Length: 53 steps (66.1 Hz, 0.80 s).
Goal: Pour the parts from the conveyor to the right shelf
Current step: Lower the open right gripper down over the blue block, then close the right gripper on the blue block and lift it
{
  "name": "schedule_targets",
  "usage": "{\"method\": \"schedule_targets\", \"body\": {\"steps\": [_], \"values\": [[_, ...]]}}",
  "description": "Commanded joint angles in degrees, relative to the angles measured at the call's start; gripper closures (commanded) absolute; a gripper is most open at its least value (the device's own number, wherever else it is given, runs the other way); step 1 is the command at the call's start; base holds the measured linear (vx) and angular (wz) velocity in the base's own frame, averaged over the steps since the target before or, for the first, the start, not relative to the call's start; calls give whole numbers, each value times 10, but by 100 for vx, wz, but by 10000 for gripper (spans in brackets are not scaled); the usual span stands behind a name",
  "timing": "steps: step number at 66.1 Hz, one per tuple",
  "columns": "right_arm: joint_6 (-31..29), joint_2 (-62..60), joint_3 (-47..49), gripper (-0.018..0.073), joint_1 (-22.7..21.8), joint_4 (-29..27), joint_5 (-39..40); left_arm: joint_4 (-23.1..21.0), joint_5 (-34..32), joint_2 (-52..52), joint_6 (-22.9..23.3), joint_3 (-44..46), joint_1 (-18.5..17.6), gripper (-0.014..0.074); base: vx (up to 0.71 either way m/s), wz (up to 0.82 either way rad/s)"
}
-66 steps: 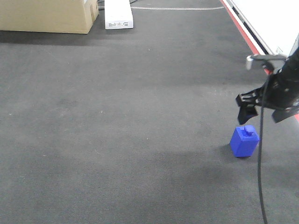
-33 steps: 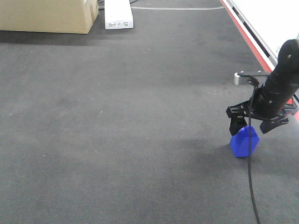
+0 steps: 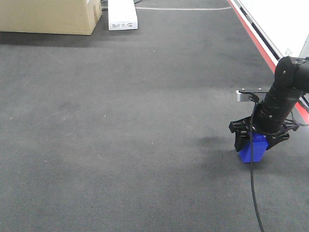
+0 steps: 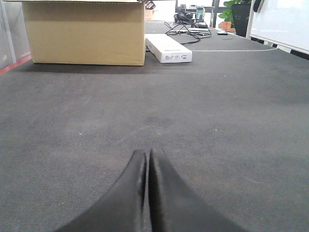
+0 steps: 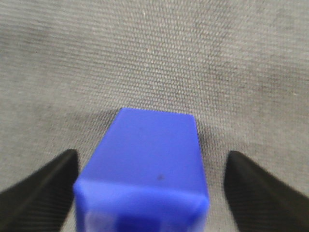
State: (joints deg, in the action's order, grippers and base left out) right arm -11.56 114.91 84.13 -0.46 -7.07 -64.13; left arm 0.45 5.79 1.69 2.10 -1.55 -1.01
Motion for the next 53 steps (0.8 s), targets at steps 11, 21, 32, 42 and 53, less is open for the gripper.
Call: {"method": "schedule_targets", "body": {"steps": [11,21,32,42,53], "values": [[12,-35,17,482,-3,1,-2,-5,-45,9,5,11,-4,602,0,0],[10,-56,17,570,-3,2,6,-5,-45,9,5,11,-4,602,0,0],[8,-92,17,568,-3,1,22,-5,-45,9,5,11,-4,602,0,0],[1,-158,17,567,-3,-23,36,-5,-45,9,5,11,-4,602,0,0],[-33,-257,-1,565,-3,-63,65,-5,-45,9,5,11,-4,602,0,0]]}}
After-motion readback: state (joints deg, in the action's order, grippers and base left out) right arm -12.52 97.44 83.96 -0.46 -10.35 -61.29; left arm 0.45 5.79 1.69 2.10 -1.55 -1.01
